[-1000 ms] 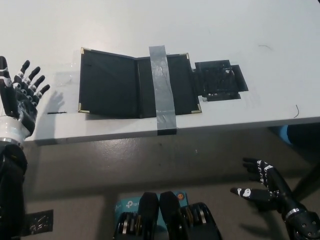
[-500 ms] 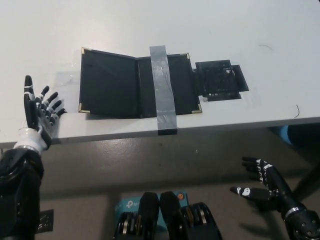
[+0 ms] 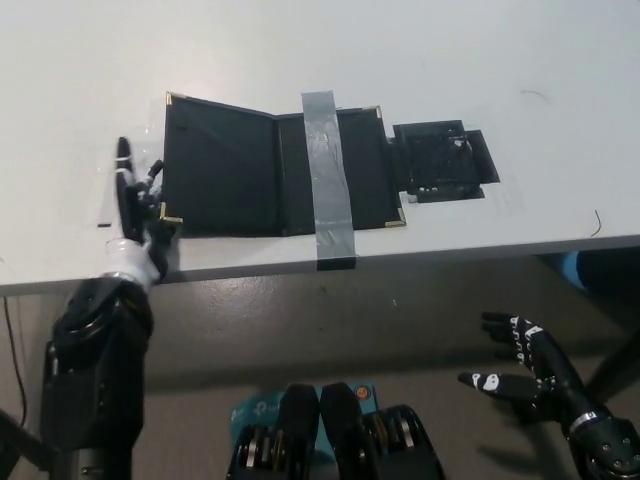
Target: The robot uses its left hand to push the cover of the diary kept in the middle of the desk towards the right to close it
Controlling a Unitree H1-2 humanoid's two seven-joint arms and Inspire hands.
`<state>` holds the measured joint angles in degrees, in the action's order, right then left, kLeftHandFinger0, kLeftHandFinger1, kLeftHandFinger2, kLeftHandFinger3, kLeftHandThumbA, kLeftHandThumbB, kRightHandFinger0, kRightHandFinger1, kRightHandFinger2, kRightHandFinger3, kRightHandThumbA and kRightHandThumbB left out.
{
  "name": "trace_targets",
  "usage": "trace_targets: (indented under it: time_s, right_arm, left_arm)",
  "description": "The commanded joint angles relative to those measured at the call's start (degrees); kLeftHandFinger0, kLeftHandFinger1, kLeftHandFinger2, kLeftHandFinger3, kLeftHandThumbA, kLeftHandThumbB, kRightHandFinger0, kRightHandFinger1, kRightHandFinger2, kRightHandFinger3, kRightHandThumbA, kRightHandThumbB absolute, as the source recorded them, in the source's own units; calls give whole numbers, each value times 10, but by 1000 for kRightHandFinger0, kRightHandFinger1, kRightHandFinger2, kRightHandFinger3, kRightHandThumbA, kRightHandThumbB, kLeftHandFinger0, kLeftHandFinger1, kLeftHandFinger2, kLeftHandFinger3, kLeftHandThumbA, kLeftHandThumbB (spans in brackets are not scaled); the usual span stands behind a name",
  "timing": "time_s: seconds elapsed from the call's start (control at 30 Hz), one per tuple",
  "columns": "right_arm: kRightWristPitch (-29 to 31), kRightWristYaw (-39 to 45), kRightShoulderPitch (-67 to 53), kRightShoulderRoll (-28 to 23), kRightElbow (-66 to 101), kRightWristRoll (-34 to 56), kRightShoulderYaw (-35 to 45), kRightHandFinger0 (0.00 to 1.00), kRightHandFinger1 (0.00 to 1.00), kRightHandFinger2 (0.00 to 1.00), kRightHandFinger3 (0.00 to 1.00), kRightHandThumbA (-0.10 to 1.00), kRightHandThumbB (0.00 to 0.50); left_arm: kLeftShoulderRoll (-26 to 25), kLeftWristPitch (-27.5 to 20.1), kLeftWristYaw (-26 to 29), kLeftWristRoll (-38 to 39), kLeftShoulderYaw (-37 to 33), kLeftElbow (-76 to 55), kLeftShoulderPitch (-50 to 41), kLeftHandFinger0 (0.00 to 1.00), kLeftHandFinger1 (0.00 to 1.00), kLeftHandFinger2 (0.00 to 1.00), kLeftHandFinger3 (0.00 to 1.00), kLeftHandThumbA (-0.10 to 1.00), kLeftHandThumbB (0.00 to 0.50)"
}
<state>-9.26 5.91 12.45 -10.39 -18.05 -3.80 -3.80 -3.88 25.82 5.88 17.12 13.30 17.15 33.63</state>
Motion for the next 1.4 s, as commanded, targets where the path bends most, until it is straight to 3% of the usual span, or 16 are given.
trace_targets:
  time_s: [0.0,0.43,0.7,0.77,0.93,1.13,1.2,1.37]
  right_arm:
    - [3,11,22,-8,18,-1,-1,798,867,817,812,1000,491]
    - [5,13,24,-12,17,-4,-3,804,869,833,826,1000,498]
    - [-2,19,18,-17,22,-3,-2,817,874,840,829,1000,494]
    - [-2,21,16,-18,23,-2,-4,828,881,844,838,1000,495]
    - [-10,23,19,-21,23,-10,-12,821,879,839,847,1000,488]
    - [-15,26,20,-24,27,-10,-16,815,874,834,834,1000,491]
    - [-12,28,22,-25,27,-11,-18,815,869,838,832,1000,480]
    - [-8,29,26,-26,26,-21,-28,786,850,829,834,1000,488]
  left_arm:
    - [18,-1,-2,6,-4,-4,34,1000,1000,1000,1000,1000,269]
    - [69,3,4,49,52,-1,25,1000,1000,1000,1000,1000,277]
    - [80,-11,13,32,41,-6,46,1000,1000,1000,1000,1000,282]
    - [86,-13,7,32,31,-14,62,1000,1000,1000,1000,1000,273]
    - [85,-13,4,-11,-23,-21,79,1000,1000,1000,1000,1000,305]
    - [86,-34,-14,-51,-99,-16,92,1000,1000,1000,1000,1000,286]
    - [87,-56,-29,-60,-129,-9,100,1000,1000,1000,1000,1000,249]
    - [66,-91,-47,-113,-208,12,115,1000,1000,1000,1000,1000,274]
